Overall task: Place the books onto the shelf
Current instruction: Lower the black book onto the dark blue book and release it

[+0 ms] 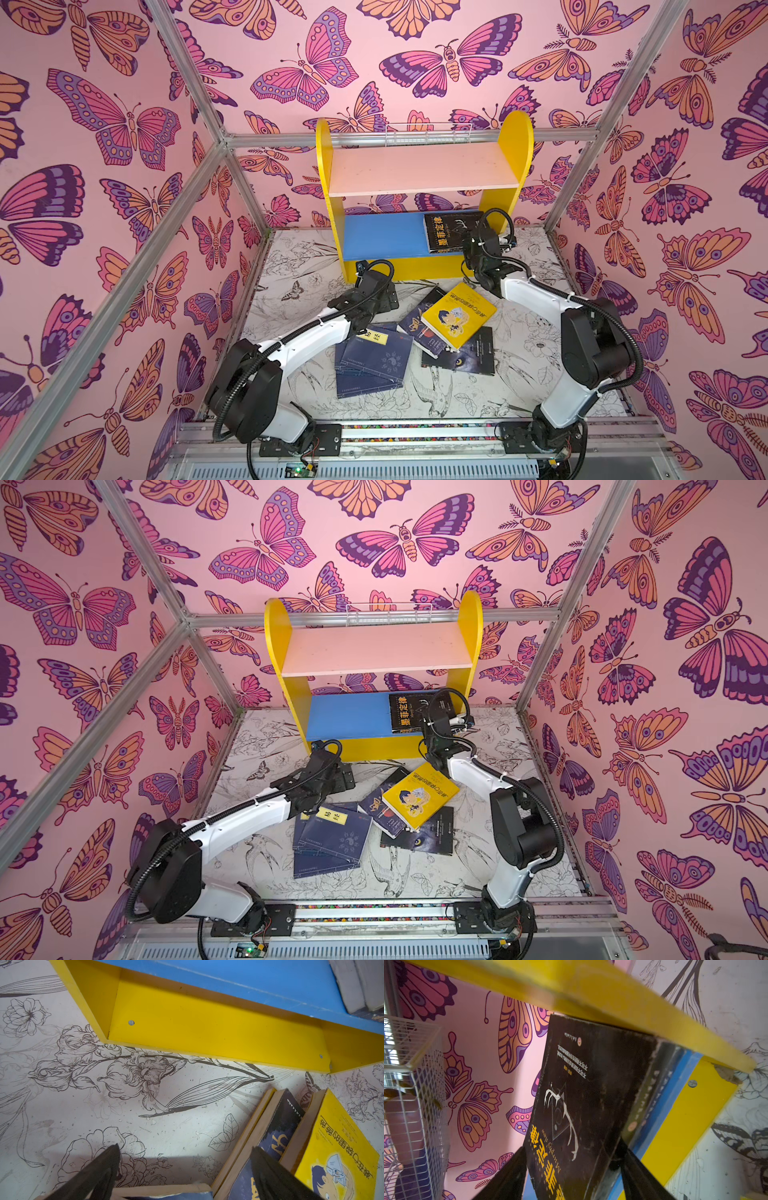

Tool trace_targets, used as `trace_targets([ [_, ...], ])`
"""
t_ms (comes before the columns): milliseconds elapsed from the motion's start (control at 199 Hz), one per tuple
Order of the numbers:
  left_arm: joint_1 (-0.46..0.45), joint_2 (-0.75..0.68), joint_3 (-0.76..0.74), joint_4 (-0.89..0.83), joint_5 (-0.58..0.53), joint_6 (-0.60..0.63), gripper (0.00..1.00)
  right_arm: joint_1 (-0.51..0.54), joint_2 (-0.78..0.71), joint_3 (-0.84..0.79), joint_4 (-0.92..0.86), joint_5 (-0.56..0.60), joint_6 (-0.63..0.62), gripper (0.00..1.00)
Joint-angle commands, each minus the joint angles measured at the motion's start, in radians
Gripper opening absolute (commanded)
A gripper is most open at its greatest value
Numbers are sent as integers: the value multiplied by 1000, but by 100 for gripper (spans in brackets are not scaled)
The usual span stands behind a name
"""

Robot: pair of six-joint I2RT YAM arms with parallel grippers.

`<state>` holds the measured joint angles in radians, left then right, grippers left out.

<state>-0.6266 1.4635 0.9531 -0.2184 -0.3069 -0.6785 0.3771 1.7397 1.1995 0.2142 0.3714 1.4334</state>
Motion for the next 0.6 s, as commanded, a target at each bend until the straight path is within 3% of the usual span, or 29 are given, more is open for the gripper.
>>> trace_targets([
  [0,5,11,3,-37,1,-6,99,-19,-24,-11,-33,-48,-9,67],
  [271,5,9,-4,-37,-2,-13,99,-31,-59,12,-103,-173,-91,62],
  [597,5,16,-4,-38,-3,-12,99,-32,-68,42,-150,-264,-71,52],
])
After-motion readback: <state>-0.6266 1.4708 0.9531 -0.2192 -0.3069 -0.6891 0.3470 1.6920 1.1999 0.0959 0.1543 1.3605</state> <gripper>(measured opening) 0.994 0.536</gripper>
